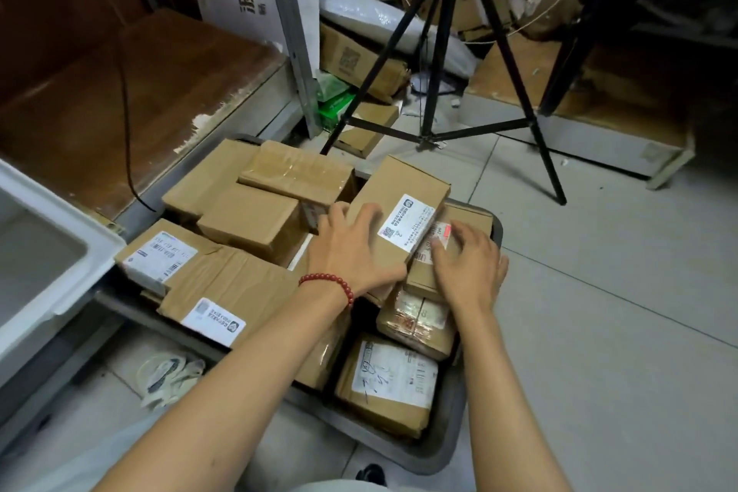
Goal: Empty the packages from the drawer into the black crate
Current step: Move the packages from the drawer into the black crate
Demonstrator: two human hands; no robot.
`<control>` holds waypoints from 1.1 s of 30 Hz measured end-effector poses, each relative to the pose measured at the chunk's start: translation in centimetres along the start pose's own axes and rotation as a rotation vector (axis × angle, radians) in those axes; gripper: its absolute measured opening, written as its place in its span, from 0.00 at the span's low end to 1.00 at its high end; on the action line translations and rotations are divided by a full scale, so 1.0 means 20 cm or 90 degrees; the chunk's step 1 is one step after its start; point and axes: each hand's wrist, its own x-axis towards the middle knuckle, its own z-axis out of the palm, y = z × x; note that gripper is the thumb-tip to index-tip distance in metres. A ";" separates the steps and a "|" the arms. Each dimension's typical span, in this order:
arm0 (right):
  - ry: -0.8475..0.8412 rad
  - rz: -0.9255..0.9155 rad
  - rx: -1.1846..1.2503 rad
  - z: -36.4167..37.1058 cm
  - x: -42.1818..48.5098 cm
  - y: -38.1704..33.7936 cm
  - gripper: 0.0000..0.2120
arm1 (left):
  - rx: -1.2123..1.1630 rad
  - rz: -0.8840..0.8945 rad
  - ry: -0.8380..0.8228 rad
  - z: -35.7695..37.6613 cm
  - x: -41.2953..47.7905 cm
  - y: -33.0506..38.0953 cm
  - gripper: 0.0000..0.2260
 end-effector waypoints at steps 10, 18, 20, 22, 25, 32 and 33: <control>-0.082 0.019 0.013 0.02 0.02 0.16 0.33 | 0.123 -0.059 -0.078 0.12 0.03 -0.09 0.36; -0.065 -0.005 0.026 0.04 0.01 0.18 0.33 | 0.100 -0.048 -0.105 0.20 0.06 -0.14 0.36; -0.059 -0.010 0.025 0.05 0.01 0.18 0.33 | 0.101 -0.061 -0.106 0.22 0.07 -0.13 0.36; -0.054 -0.013 0.019 0.06 0.01 0.18 0.33 | 0.123 -0.084 -0.124 0.24 0.08 -0.11 0.36; -0.048 -0.014 0.013 0.07 0.01 0.18 0.33 | 0.143 -0.100 -0.156 0.27 0.10 -0.09 0.36; -0.039 -0.013 0.001 0.08 0.00 0.18 0.33 | -0.013 -0.101 -0.146 0.32 0.11 -0.13 0.36; -0.038 -0.013 -0.004 0.07 0.00 0.18 0.33 | -0.006 -0.089 -0.148 0.32 0.10 -0.14 0.35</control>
